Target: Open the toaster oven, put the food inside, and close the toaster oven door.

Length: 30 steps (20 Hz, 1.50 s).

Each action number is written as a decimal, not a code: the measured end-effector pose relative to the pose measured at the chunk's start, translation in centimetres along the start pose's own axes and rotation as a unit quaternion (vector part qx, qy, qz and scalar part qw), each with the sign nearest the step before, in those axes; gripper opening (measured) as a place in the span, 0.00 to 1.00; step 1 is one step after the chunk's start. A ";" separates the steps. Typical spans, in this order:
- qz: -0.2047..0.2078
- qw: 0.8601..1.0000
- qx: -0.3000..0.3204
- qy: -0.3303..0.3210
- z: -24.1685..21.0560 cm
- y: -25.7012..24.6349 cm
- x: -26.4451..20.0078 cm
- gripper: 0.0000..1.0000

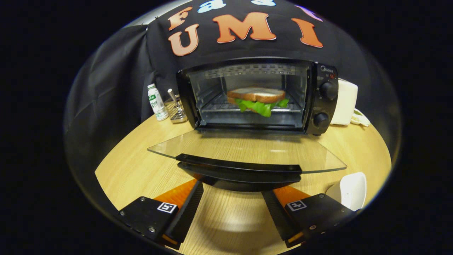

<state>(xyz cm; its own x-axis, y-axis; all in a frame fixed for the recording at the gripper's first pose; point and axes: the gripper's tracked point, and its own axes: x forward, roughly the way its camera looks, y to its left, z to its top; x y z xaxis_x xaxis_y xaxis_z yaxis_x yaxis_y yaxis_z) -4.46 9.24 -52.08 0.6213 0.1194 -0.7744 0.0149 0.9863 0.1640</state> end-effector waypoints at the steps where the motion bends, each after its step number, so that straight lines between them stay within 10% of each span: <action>1: 0.002 1.000 0.006 -0.009 1.2 -0.2 -0.2 0.97; 16: -0.040 0.987 -0.020 -0.154 16.4 -2.7 -0.9 0.96; 30: -0.077 0.930 -0.082 -0.350 30.1 -5.1 -19.1 0.98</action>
<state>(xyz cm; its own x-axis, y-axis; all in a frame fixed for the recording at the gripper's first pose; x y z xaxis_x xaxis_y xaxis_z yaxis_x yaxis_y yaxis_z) 7.12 -1.51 -19.73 0.9805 -0.0704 -0.1835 0.0611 0.9966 -0.0560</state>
